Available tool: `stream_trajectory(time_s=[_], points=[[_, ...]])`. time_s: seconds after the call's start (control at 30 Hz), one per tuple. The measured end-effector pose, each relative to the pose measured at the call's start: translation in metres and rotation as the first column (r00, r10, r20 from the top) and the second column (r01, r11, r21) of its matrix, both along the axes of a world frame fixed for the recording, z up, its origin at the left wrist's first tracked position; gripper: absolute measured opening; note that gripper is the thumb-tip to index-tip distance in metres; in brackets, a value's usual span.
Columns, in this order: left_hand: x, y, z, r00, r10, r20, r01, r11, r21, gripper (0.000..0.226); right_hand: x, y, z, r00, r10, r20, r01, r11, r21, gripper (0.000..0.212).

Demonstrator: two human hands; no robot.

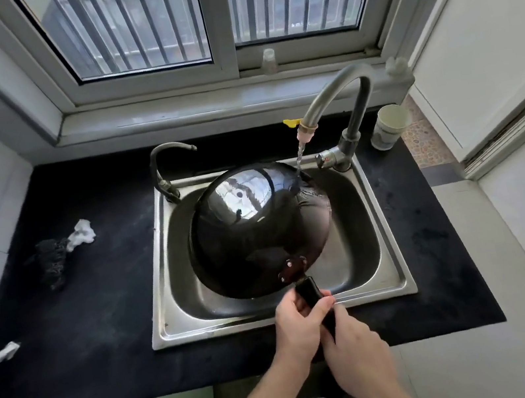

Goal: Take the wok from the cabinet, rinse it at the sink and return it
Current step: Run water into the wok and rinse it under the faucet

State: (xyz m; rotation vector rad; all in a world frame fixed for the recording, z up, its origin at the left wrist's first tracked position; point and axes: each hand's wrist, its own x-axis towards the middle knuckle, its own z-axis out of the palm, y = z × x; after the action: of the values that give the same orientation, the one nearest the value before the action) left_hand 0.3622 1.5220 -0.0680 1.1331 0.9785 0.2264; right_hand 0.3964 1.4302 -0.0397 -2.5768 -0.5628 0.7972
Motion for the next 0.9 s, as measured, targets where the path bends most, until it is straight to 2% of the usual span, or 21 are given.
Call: stream_trajectory(time_s=[0.1,0.33,0.53,0.67,0.9], points=[[-0.005,-0.002,-0.001,0.998,-0.060,0.002,0.060,0.997,0.040,0.018,-0.005,-0.006,-0.005,0.999,-0.026,-0.035,0.027,0.999,0.033,0.035],[-0.007,-0.012,-0.007,0.992,-0.113,0.064,0.111,0.993,0.025,0.014,-0.008,-0.030,-0.028,0.971,-0.156,-0.183,0.197,0.952,0.233,0.006],[0.014,-0.031,-0.005,0.981,-0.146,0.131,0.170,0.965,-0.198,0.015,0.006,-0.050,-0.046,0.940,-0.199,-0.278,0.289,0.897,0.334,0.013],[0.032,-0.043,-0.007,0.985,-0.157,0.074,0.167,0.972,-0.164,0.010,0.025,-0.059,-0.056,0.923,-0.191,-0.335,0.308,0.888,0.341,0.021],[0.064,-0.064,-0.011,0.984,-0.175,-0.024,0.172,0.982,-0.082,0.016,0.062,-0.081,-0.060,0.880,-0.154,-0.449,0.317,0.895,0.313,0.022]])
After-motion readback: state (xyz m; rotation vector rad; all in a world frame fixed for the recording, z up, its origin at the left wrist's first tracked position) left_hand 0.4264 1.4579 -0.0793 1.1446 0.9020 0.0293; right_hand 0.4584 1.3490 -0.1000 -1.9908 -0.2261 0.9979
